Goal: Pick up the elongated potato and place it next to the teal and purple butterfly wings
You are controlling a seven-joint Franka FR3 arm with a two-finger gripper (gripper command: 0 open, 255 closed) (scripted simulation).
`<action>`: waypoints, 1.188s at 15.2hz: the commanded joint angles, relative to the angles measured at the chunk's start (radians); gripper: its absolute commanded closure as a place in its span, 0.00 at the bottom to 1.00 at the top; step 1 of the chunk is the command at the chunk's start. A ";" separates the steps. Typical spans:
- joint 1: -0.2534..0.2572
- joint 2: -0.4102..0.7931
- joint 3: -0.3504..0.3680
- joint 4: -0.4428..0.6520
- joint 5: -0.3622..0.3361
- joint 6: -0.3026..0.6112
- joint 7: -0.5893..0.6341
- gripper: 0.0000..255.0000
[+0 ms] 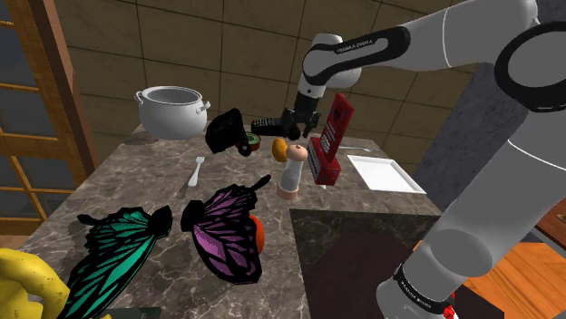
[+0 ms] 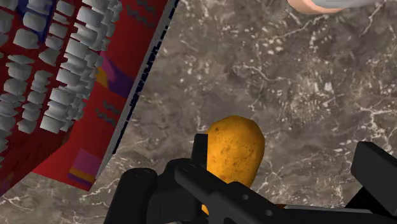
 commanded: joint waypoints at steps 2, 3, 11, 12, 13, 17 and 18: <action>-0.008 0.116 -0.008 0.088 -0.005 0.036 0.029 0.00; -0.011 0.151 -0.011 0.117 -0.006 0.044 0.038 0.00; -0.031 0.408 -0.037 0.350 -0.007 0.083 0.097 0.00; -0.031 0.415 -0.037 0.346 -0.006 0.094 0.096 0.00; -0.031 0.421 -0.036 0.342 -0.005 0.104 0.095 0.00; -0.031 0.450 -0.034 0.329 -0.001 0.146 0.093 0.00; -0.030 0.454 -0.034 0.327 -0.001 0.152 0.093 0.00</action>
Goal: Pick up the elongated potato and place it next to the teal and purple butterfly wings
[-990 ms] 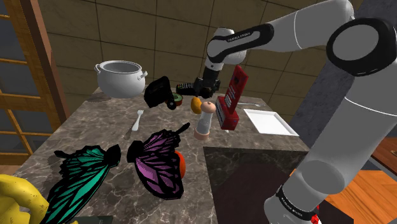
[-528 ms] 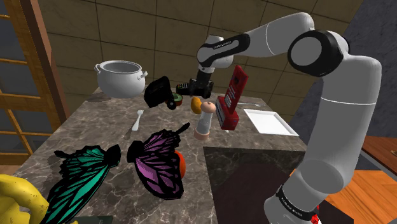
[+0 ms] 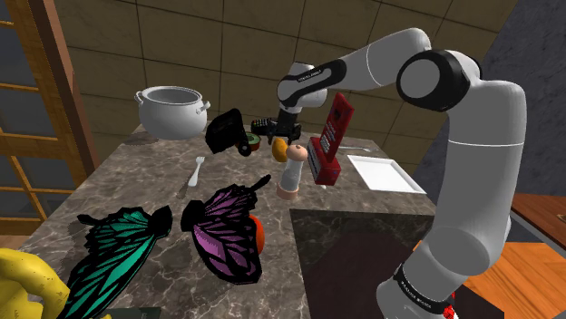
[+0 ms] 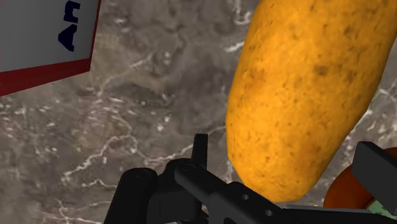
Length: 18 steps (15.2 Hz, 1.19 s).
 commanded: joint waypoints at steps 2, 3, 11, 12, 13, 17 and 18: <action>0.002 0.006 0.001 -0.002 0.000 0.008 0.002 0.00; 0.002 0.006 0.001 -0.002 0.000 0.008 0.002 0.00; 0.002 0.006 0.001 -0.002 0.000 0.008 0.002 1.00; 0.002 0.005 0.001 -0.002 0.000 0.008 0.002 1.00; 0.002 0.005 0.001 -0.002 0.000 0.008 0.002 1.00; 0.002 0.005 0.001 -0.002 0.000 0.008 0.003 1.00; 0.002 0.006 0.001 -0.002 0.000 0.008 0.002 1.00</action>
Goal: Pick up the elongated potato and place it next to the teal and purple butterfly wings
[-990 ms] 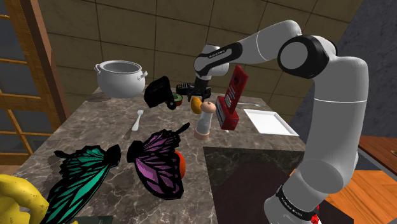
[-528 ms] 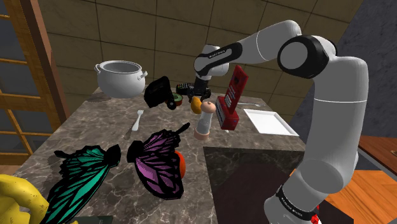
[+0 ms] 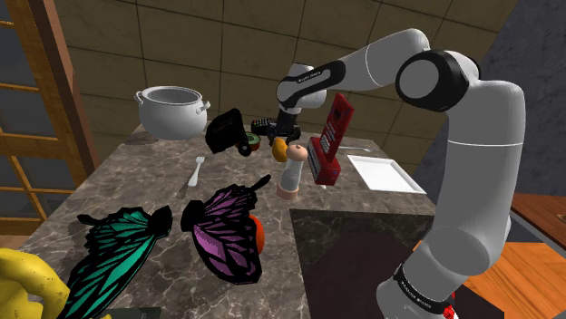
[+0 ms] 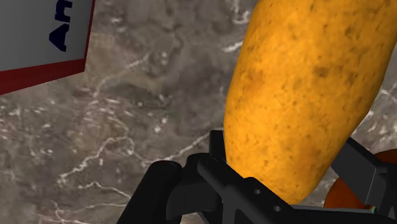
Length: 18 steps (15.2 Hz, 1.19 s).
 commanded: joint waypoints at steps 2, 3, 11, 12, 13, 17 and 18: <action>0.000 -0.012 -0.001 0.009 -0.002 -0.022 0.002 1.00; 0.001 -0.018 -0.001 0.014 -0.003 -0.033 0.003 1.00; 0.001 -0.061 -0.004 0.063 -0.010 -0.124 0.011 1.00; 0.002 -0.065 -0.004 0.070 -0.011 -0.136 0.012 1.00; 0.002 -0.070 -0.004 0.077 -0.012 -0.148 0.013 1.00; 0.002 -0.085 -0.005 0.110 -0.015 -0.196 0.017 1.00; 0.002 -0.089 -0.006 0.118 -0.015 -0.208 0.018 1.00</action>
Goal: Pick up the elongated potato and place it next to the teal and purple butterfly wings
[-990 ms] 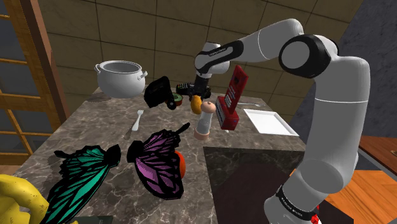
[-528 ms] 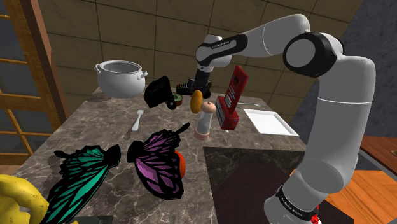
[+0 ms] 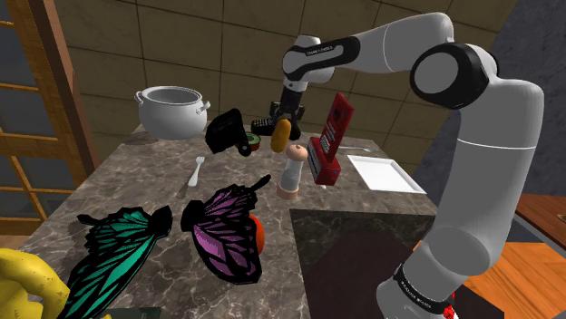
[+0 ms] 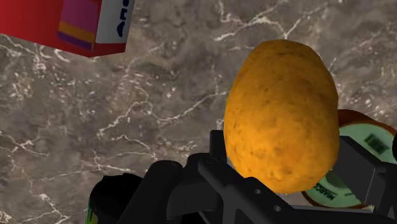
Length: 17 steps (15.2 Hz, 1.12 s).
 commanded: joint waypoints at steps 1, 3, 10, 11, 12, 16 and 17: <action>0.000 -0.006 0.000 0.018 -0.001 -0.025 0.002 1.00; 0.000 -0.012 -0.001 0.037 -0.002 -0.050 0.004 1.00; -0.001 -0.026 -0.002 0.112 -0.006 -0.138 0.010 1.00; -0.001 -0.027 -0.002 0.124 -0.006 -0.151 0.010 1.00; -0.001 -0.028 -0.002 0.136 -0.006 -0.164 0.011 1.00; -0.002 -0.029 -0.002 0.188 -0.008 -0.217 0.014 1.00; -0.002 -0.029 -0.003 0.202 -0.008 -0.231 0.015 1.00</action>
